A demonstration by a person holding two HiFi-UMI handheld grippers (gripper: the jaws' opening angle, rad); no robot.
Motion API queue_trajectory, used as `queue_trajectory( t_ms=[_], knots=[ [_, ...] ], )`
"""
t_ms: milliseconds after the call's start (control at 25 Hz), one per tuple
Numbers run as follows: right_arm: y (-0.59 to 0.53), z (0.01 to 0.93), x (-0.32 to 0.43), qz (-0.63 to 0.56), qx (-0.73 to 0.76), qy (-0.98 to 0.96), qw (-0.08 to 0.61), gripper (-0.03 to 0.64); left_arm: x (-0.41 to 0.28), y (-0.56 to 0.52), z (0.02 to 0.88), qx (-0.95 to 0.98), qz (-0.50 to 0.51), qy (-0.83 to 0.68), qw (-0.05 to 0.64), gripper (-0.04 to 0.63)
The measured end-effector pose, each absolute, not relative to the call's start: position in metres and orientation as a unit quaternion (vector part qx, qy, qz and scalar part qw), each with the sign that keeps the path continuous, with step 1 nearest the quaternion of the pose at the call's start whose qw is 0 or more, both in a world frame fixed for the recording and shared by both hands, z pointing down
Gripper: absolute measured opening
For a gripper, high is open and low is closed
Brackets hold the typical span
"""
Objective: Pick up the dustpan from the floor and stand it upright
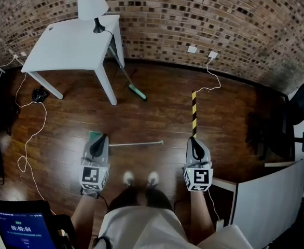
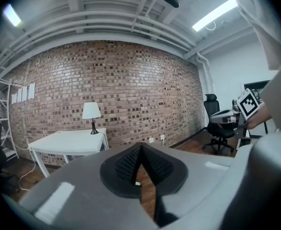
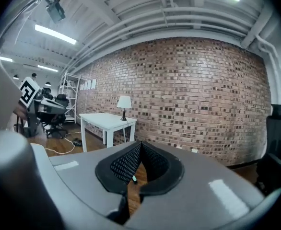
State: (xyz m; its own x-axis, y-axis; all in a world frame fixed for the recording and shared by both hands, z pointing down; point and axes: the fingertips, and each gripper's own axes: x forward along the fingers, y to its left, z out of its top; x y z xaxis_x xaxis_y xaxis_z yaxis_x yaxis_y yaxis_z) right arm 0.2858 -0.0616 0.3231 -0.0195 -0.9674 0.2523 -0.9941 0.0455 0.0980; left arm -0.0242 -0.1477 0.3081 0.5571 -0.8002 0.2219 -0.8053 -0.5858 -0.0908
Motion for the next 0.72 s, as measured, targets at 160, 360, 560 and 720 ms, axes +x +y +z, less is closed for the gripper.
queue_trajectory(
  t_ms=[160,360,560,720],
  knots=[
    [-0.075,0.387,0.293,0.063,0.694,-0.705,0.133,0.020,-0.029,-0.169,0.348,0.880,0.129,-0.457,0.023,0.002],
    [-0.091,0.505,0.303,0.101,0.670,-0.713,0.177,0.052,-0.018,-0.189,0.438,0.881,0.154,-0.444,0.054,0.002],
    [-0.093,0.661,0.303,0.156,0.648,-0.712,0.222,0.080,0.004,-0.197,0.573,0.892,0.185,-0.406,0.076,0.002],
    [-0.090,0.756,0.301,0.195,0.635,-0.708,0.239,0.084,0.027,-0.204,0.652,0.892,0.195,-0.397,0.097,0.002]
  ],
)
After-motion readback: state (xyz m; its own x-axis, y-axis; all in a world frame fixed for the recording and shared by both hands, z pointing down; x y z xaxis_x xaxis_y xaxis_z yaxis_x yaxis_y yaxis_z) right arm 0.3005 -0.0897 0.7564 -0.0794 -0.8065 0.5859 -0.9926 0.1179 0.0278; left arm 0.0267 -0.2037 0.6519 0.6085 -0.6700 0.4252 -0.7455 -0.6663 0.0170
